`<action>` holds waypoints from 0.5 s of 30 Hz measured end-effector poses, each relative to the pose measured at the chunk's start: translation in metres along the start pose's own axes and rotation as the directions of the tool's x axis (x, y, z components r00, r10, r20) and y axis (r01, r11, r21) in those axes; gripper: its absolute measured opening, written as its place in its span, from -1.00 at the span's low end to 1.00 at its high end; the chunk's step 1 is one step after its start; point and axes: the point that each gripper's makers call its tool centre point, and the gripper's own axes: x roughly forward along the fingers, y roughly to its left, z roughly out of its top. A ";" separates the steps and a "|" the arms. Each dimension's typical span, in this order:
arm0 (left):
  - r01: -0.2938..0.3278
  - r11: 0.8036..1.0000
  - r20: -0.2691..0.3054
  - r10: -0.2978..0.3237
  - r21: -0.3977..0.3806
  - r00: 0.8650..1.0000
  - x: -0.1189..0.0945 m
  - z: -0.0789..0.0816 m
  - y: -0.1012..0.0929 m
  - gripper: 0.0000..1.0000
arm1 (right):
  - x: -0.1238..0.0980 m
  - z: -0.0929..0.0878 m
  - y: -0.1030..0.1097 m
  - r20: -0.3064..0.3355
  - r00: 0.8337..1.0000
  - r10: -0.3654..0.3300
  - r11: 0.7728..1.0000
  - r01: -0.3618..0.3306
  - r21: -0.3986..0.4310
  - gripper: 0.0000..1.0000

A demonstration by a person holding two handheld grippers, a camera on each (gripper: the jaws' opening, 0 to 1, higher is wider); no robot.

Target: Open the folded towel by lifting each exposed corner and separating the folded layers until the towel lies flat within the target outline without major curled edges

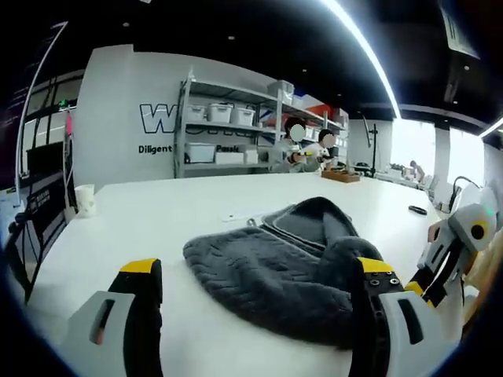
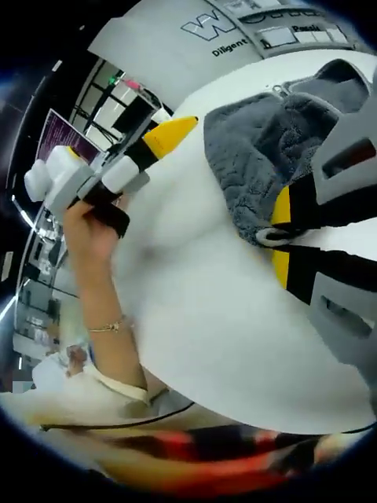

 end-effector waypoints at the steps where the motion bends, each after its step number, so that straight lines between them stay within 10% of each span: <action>1: 0.001 1.000 -0.004 -0.001 -0.002 1.000 0.000 -0.001 0.000 0.98 | 0.000 0.001 0.002 0.007 1.000 0.014 1.000 -0.014 0.003 -0.91; 15: 0.005 1.000 -0.010 -0.005 -0.006 1.000 -0.001 -0.002 -0.001 0.98 | -0.011 0.003 0.008 0.059 0.996 0.067 0.995 -0.071 0.073 -0.58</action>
